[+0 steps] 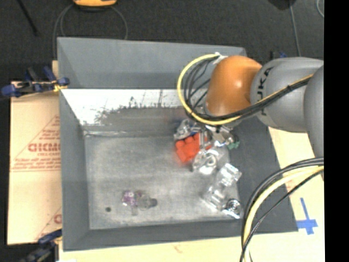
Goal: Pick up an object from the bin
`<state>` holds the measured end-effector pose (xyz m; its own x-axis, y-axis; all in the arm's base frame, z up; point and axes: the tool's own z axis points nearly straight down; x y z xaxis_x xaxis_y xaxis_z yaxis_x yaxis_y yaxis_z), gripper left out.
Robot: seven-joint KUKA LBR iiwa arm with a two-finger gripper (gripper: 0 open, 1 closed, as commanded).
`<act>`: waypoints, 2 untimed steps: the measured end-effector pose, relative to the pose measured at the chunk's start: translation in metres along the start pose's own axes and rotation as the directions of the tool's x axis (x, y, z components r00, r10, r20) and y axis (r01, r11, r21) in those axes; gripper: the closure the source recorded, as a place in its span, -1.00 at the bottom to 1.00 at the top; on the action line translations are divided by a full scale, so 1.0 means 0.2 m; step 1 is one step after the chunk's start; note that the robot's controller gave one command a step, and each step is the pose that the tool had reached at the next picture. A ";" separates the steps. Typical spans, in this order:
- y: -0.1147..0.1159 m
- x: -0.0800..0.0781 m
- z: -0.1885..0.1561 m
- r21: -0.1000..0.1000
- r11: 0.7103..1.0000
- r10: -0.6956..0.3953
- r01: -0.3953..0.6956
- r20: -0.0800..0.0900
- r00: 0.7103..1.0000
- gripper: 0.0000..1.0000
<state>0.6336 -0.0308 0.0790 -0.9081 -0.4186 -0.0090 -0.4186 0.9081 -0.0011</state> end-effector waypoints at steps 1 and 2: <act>-0.01 -0.01 -0.01 0.000 1.000 0.005 -0.005 0.000 1.000 -1.00; -0.01 -0.01 0.01 0.002 0.999 -0.047 0.047 0.002 0.999 -1.00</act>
Offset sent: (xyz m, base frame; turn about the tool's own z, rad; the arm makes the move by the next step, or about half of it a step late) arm 0.0000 0.0000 0.0000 0.0000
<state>0.6356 -0.0323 0.0772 -0.8873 -0.4610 -0.0108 -0.4610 0.8874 -0.0039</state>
